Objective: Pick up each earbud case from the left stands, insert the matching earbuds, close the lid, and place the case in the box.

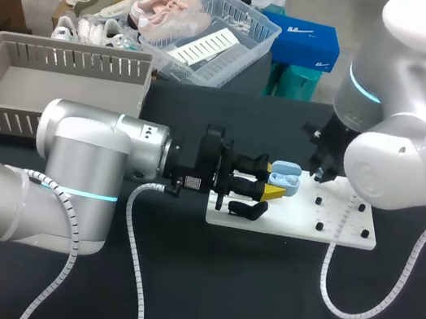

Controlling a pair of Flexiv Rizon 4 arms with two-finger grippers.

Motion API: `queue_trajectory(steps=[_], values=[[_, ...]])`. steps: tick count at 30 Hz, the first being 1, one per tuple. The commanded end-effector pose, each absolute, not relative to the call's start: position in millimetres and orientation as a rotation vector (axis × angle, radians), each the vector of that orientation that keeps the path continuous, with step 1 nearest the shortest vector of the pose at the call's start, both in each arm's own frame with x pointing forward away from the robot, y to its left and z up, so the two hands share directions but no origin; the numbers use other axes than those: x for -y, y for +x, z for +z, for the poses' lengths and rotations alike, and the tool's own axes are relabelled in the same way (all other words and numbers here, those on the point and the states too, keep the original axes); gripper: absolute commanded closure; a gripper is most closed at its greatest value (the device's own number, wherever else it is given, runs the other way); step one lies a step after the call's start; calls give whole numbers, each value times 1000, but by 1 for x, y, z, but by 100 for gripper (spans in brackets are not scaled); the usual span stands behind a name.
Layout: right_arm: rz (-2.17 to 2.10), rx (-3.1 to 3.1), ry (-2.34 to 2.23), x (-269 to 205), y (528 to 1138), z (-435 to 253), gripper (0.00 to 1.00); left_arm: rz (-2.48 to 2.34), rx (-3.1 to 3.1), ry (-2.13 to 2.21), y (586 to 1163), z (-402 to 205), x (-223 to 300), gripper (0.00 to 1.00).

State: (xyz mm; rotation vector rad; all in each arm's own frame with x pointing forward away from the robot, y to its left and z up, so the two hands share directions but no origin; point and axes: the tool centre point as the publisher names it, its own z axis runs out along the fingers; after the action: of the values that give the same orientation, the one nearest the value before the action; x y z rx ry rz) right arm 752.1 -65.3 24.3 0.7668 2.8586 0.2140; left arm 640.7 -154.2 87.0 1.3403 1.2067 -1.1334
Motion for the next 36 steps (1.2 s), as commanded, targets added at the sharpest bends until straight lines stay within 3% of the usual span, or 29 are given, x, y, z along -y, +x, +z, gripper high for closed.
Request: queue_trajectory(steps=[1, 11, 23, 36], values=[[211, -2843, 774, 69, 745, 34, 100, -1133, -1204, 1338, 641, 86, 155, 100], [254, -2776, 776, 81, 722, 66, 100, -1133, -1204, 1338, 641, 86, 155, 100], [337, -2631, 650, 91, 656, 153, 100, -1133, -1204, 1338, 641, 86, 155, 100], [382, -2686, 220, 56, 593, 200, 100, -1133, -1204, 1338, 641, 86, 155, 100]])
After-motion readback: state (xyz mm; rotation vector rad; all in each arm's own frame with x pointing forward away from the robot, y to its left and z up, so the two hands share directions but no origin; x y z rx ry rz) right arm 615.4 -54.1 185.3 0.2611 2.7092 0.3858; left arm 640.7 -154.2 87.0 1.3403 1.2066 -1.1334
